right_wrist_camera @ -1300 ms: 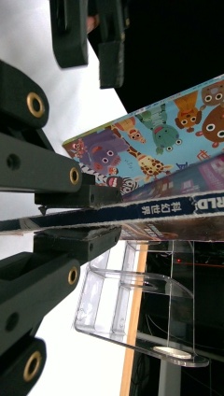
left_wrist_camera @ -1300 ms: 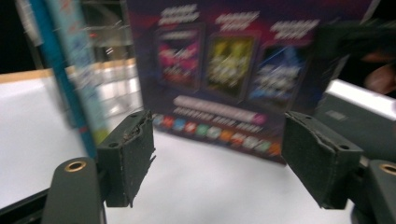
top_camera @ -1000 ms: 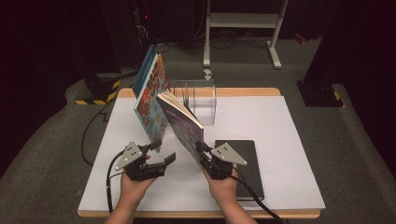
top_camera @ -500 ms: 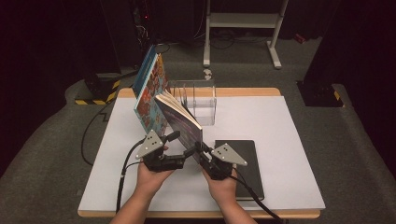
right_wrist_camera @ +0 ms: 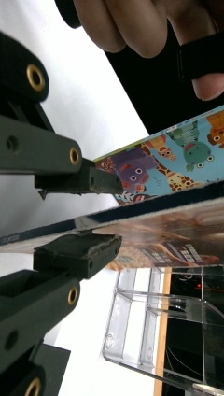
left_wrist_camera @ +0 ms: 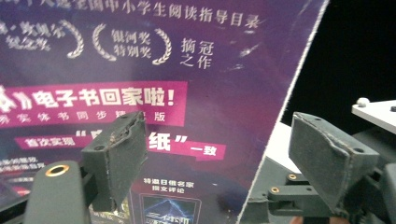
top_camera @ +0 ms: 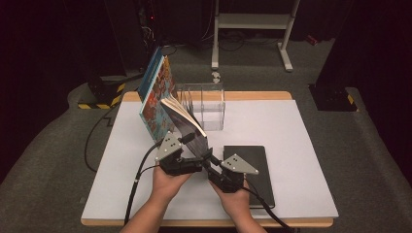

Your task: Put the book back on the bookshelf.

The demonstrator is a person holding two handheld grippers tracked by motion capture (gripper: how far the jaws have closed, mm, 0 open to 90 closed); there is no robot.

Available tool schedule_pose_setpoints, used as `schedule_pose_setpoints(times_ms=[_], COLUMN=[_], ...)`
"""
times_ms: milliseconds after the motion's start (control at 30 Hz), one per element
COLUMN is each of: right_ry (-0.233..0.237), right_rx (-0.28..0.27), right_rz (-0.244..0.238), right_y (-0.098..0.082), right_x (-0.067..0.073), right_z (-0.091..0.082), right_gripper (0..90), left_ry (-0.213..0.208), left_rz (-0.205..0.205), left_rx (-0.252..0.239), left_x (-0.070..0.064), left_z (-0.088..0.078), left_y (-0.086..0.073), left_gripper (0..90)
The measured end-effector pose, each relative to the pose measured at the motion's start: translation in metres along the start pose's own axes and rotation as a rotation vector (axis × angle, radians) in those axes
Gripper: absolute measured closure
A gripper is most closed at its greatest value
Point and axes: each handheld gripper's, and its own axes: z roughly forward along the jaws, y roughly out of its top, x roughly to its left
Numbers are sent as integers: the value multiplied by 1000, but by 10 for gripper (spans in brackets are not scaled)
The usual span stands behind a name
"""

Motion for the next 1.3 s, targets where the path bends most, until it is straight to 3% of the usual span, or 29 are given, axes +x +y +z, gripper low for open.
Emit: schedule_pose_setpoints(times_ms=[267, 400, 800, 1133, 1300], right_ry=[16, 19, 65, 87, 96], right_rx=[-8, -6, -15, -13, 6], right_rz=[7, -28, -38, -61, -79], right_y=[1, 2, 6, 4, 0], right_x=[-3, 5, 22, 27, 27], right_z=[0, 1, 8, 11, 7], right_gripper=[776, 788, 772, 732, 664], left_ry=[16, 23, 54, 139, 154], left_rz=[-5, -7, -9, 60, 86], left_rx=[15, 20, -2, -15, -17], left_x=[1, 2, 11, 15, 14], left_z=[3, 3, -6, -5, -4], left_y=[-3, -6, -5, -12, -13], left_gripper=[188, 188, 207, 300, 335])
